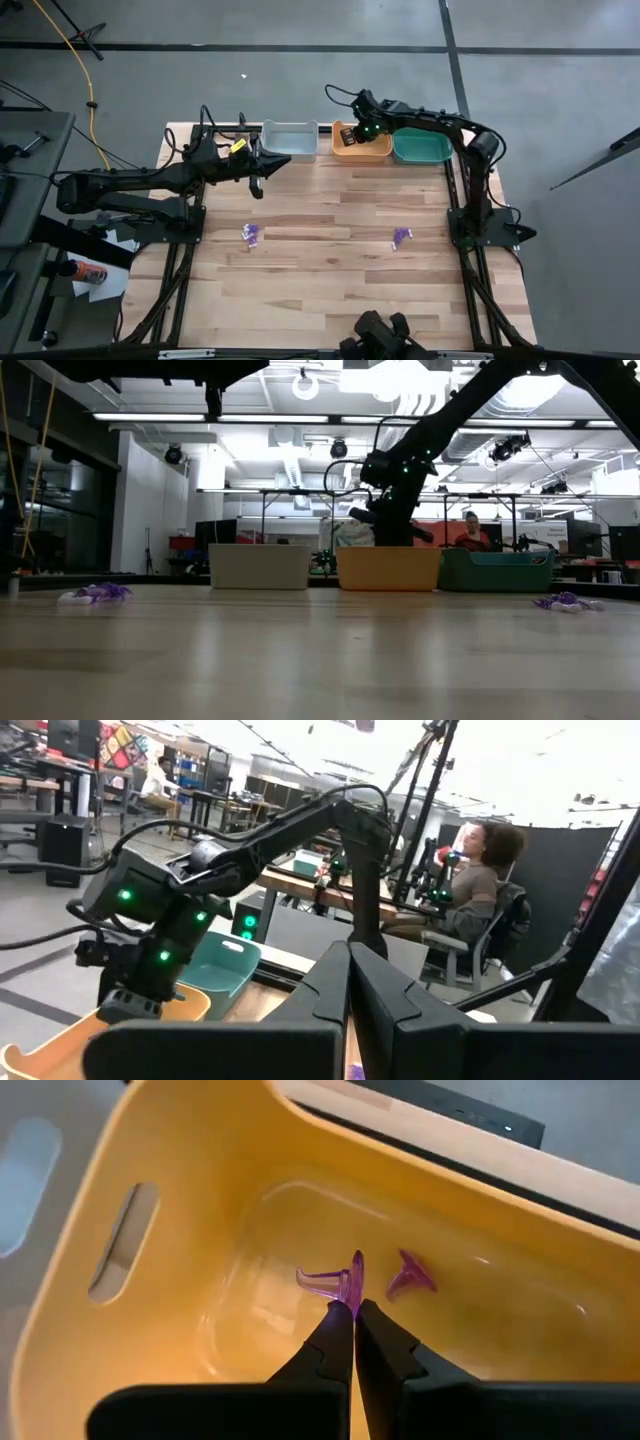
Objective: Sort Halloween decoration
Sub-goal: Put the purple witch hat toy into the orange bin
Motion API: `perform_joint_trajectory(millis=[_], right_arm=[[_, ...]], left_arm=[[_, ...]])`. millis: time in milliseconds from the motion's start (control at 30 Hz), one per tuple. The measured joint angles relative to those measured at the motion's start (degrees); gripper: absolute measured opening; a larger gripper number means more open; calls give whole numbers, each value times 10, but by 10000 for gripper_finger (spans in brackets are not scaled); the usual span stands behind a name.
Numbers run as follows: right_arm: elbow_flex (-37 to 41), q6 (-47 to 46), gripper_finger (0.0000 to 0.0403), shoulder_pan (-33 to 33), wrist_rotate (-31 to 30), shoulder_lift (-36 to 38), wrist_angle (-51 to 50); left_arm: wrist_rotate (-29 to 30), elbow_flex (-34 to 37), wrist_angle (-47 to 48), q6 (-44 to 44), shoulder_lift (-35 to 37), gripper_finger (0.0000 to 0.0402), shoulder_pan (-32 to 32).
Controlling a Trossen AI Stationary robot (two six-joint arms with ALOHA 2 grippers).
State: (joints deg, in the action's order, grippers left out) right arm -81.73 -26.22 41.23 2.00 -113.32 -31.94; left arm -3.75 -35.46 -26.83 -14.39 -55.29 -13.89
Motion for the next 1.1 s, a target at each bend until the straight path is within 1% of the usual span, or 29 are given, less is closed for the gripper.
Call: perform_joint_trajectory(millis=[233, 533, 733, 900, 1000, 1100], right_arm=[[0, -83, 6, 0, -3, -24, 0], [1, -85, 43, 0, -3, -29, 0], [1, -84, 87, 0, -5, -29, 1], [1, -59, 125, 0, -5, -14, 28], [1, -18, 136, 0, 0, 23, 50], [1, 44, 137, -1, 31, 70, 53]], left_arm=[[0, 0, 0, 0, 0, 0, 0], [0, 0, 0, 0, 0, 0, 0], [0, 0, 1, 0, 0, 0, 0], [1, 0, 1, 0, 0, 0, 0], [1, 0, 4, 0, 0, 0, 0], [1, 0, 14, 0, 0, 0, 0]])
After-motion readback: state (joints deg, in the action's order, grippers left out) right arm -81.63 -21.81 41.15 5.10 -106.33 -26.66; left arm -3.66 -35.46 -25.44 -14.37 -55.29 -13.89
